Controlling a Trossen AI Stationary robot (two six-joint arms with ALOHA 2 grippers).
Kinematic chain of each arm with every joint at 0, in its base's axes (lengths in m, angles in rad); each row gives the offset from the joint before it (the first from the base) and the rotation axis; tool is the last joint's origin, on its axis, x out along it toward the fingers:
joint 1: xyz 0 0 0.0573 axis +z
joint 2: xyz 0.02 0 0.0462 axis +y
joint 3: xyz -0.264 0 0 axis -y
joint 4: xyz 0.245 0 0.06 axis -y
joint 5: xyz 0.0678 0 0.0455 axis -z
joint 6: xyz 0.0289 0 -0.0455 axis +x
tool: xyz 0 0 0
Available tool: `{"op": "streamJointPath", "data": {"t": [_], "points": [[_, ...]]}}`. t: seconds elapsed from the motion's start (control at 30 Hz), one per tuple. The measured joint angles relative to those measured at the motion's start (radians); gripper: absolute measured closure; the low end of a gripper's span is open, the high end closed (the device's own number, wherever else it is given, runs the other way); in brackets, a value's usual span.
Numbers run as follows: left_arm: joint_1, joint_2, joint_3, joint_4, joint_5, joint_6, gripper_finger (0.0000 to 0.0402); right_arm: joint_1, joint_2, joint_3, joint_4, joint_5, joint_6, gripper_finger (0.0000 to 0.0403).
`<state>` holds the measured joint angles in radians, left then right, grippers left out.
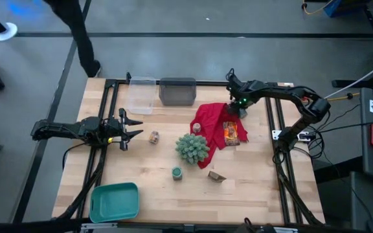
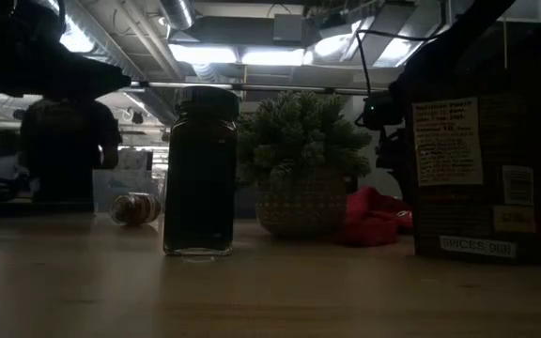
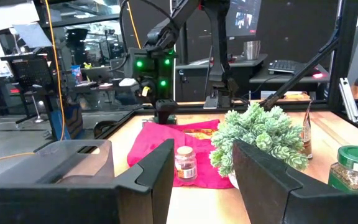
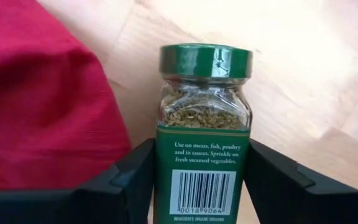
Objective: Sort spices by type
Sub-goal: Put the top green spice bottle into the black bin
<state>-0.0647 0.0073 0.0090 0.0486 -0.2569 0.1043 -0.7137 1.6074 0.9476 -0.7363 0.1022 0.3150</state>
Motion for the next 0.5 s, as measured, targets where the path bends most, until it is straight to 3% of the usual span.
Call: {"op": "streamJointPath", "data": {"t": [0.5], "points": [[0.0,0.0,0.0,0.0,0.0,0.0,0.0253,0.0,-0.006,0.293,0.021,-0.01,-0.051,0.0189]]}}
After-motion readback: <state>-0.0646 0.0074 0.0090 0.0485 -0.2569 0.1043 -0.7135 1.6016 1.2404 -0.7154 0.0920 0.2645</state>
